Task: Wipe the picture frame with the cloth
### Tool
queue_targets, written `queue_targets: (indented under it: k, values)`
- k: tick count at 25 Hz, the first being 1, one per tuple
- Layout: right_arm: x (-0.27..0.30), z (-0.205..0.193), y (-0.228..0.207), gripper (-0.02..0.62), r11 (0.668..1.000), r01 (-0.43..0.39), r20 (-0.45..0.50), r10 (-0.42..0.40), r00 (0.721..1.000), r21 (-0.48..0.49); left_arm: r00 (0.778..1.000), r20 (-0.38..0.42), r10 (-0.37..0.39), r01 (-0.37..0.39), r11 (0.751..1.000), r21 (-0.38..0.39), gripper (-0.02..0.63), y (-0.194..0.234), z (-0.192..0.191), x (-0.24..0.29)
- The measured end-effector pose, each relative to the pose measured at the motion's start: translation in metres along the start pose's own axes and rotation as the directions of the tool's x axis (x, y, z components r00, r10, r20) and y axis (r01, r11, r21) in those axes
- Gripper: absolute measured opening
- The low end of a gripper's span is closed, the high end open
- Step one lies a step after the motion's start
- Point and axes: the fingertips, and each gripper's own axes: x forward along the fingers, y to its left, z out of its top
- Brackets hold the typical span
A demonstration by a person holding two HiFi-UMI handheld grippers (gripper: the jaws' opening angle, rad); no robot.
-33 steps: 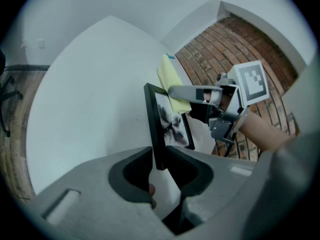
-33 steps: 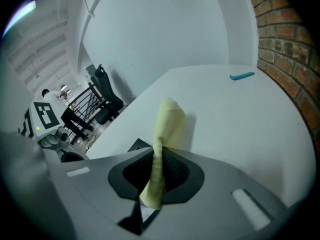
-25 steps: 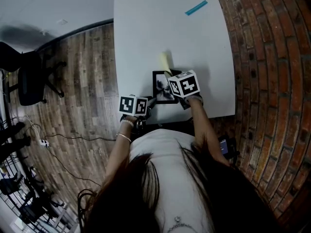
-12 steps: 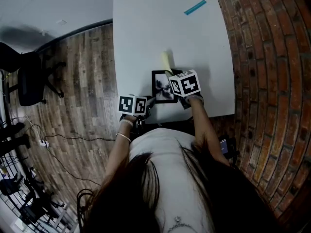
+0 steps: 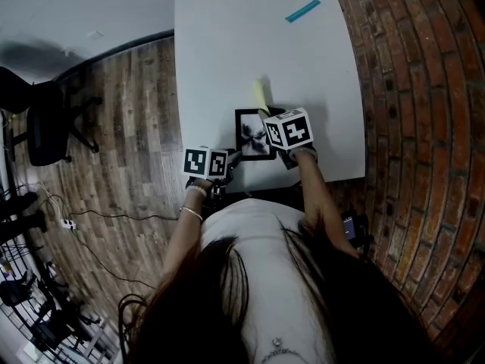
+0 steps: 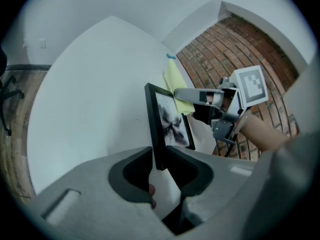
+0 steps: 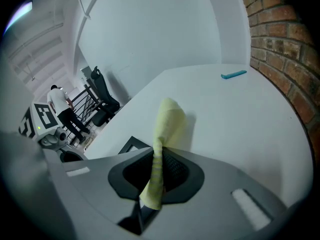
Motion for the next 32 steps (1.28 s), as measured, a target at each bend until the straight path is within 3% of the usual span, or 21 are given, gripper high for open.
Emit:
queue_targets:
  k: [32]
  values:
    - [-0.009, -0.004, -0.012, 0.035, 0.998, 0.026, 0.020, -0.027, 0.999, 0.054, 1.000, 0.012, 0.014, -0.014, 1.000, -0.014, 0.091, 0.001, 0.001, -0.003]
